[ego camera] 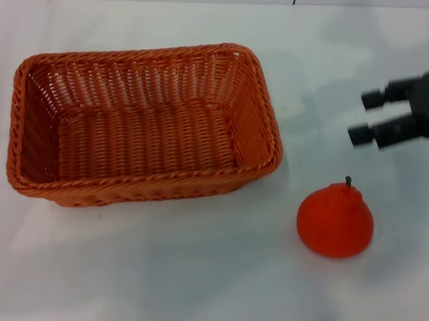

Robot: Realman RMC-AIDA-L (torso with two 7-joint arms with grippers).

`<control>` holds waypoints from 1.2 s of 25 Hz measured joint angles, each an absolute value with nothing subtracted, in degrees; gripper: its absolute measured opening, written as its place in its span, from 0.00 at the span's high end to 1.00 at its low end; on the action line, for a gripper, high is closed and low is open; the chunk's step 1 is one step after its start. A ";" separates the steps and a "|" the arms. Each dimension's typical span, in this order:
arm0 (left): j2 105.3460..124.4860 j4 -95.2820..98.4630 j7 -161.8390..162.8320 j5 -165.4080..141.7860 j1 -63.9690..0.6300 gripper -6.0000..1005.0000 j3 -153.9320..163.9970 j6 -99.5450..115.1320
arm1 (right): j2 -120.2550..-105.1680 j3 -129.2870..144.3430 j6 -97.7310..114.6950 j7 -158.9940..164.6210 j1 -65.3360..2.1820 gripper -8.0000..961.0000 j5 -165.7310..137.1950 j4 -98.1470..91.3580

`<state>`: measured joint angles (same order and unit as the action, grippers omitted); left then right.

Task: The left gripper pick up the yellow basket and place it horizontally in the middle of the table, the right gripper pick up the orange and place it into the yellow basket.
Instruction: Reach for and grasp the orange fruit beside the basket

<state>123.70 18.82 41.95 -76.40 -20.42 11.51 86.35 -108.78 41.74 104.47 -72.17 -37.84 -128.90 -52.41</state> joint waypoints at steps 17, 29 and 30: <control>123.75 17.77 42.77 -76.28 -22.83 0.43 11.51 85.64 | -112.86 43.70 102.39 -69.51 -39.65 0.03 -144.51 -52.04; 123.83 17.63 42.76 -76.29 -22.93 0.43 11.51 84.70 | -113.54 49.26 99.95 -70.20 -42.23 0.26 -145.82 -46.86; 123.84 17.63 42.76 -76.29 -22.91 0.43 11.51 84.52 | -113.54 49.41 99.63 -70.26 -42.28 0.28 -145.79 -46.77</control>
<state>123.84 17.63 42.76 -76.29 -22.91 11.51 84.52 -113.54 49.41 99.63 -70.26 -42.28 -145.79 -46.77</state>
